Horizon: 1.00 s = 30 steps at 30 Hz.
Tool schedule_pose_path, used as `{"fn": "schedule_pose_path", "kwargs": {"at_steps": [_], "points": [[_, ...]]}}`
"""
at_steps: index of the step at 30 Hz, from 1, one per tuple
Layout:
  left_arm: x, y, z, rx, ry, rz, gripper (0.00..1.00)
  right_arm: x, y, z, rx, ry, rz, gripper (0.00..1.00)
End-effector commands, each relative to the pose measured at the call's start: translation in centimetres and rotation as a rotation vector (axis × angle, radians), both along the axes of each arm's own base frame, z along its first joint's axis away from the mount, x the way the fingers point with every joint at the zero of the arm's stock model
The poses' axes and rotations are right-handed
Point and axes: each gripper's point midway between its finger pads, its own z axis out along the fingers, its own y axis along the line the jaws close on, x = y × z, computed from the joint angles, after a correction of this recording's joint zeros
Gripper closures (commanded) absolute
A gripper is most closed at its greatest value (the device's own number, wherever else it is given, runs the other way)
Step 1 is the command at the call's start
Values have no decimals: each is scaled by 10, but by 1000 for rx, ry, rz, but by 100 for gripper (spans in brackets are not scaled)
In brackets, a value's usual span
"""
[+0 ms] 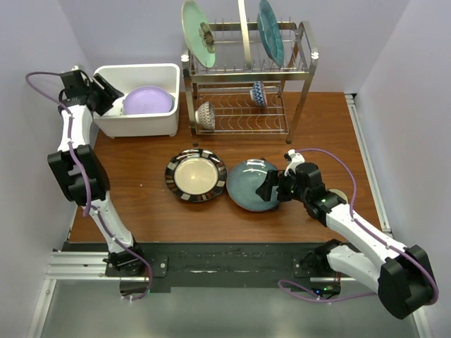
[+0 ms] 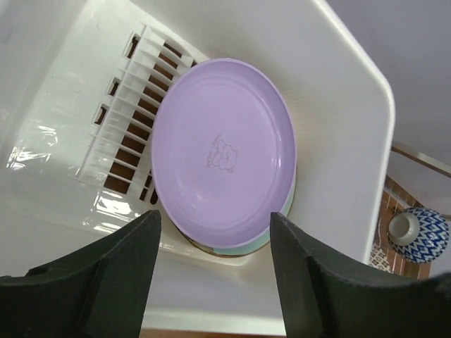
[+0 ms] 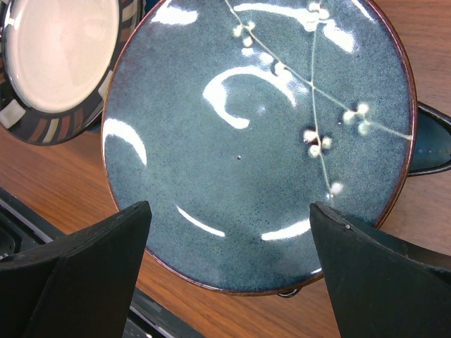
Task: Place the plates into the plastic bin on the countertop
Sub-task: Place the plate in the plastic bin, then pick up the plate at the center of the board.
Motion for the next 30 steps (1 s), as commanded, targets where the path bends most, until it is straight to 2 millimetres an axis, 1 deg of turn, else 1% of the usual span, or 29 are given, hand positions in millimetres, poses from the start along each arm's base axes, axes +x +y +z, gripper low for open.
{"fn": "schedule_pose_path", "kwargs": {"at_steps": [1, 2, 3, 5, 6, 8, 10, 13, 14, 16, 17, 18, 19, 20, 21, 22, 26, 28, 29, 30], "points": [[-19, -10, 90, 47, -218, -31, 31, 4, -1, 8, 4, -28, -16, 1], [-23, -14, 97, 40, -237, -36, 30, 3, 0, 8, 5, -28, -13, 1], [-31, -17, 113, 54, -280, -45, 30, 4, -1, 8, 3, -29, -14, 1], [-38, -28, 124, 63, -308, -68, 28, 4, 0, 8, 11, -29, -15, 1], [-46, -33, 133, 72, -326, -76, 27, 4, 1, 8, 11, -29, -15, 1], [-53, -43, 139, 93, -337, -98, 26, 5, 1, 8, 16, -29, -17, 1], [-64, -54, 147, 107, -352, -114, 24, 5, 2, 8, 19, -27, -14, 1], [-77, -76, 151, 112, -365, -159, 22, 6, 3, 9, 21, -30, -13, 2], [-83, -87, 156, 120, -377, -182, 22, 6, 3, 9, 20, -28, -13, 2], [-89, -103, 148, 119, -362, -219, 22, 7, 2, 9, 16, -28, -16, 1], [-96, -110, 152, 125, -372, -236, 22, 7, 2, 9, 13, -30, -15, 1], [-100, -114, 143, 120, -355, -246, 21, 7, 2, 9, 11, -29, -15, 1], [-104, -124, 140, 120, -352, -269, 21, 8, 2, 11, 12, -32, -15, 1], [-110, -130, 144, 124, -367, -284, 21, 8, 2, 10, 8, -29, -16, 2], [-115, -135, 135, 117, -348, -301, 21, 9, 2, 11, 9, -34, -18, 1], [-119, -145, 132, 117, -343, -326, 21, 10, 1, 11, 5, -33, -21, 1], [-139, -159, 115, 119, -309, -384, 21, 12, -2, 12, -3, -29, -48, 2], [-144, -163, 109, 135, -300, -423, 21, 12, -5, 13, -11, -28, -61, 2], [-148, -164, 101, 129, -268, -434, 21, 13, -6, 14, -12, -32, -68, 2], [-150, -167, 98, 126, -261, -458, 21, 14, -7, 15, -16, -34, -79, 2]]}}
